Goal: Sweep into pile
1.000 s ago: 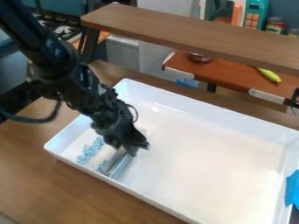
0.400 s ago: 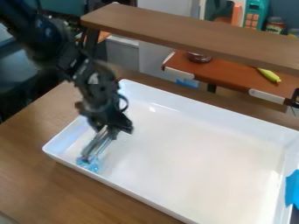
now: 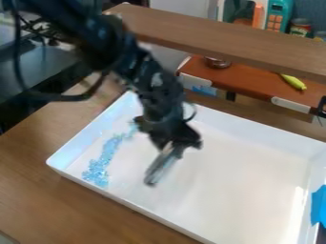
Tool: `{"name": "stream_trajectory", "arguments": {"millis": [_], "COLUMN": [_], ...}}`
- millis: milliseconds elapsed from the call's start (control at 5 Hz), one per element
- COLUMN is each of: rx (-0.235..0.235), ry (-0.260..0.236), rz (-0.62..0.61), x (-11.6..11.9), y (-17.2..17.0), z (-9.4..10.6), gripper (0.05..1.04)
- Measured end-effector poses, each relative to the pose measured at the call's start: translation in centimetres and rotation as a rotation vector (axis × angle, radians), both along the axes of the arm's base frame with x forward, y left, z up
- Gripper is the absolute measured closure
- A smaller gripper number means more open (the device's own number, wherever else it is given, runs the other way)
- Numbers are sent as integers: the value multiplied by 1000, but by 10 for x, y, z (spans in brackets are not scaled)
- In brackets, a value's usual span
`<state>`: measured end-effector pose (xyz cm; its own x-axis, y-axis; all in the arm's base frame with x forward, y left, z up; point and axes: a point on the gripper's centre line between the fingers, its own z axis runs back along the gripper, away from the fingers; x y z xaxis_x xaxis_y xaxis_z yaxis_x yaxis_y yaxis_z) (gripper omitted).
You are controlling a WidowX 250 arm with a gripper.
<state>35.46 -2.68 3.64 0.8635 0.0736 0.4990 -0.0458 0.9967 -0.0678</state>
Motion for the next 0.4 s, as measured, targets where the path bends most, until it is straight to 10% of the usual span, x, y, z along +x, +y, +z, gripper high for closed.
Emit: {"name": "stream_trajectory", "arguments": {"millis": [400], "rx": [-36], "ry": [50], "rz": [-14], "x": [28], "y": [-89], "z": [-2], "gripper": [711]}}
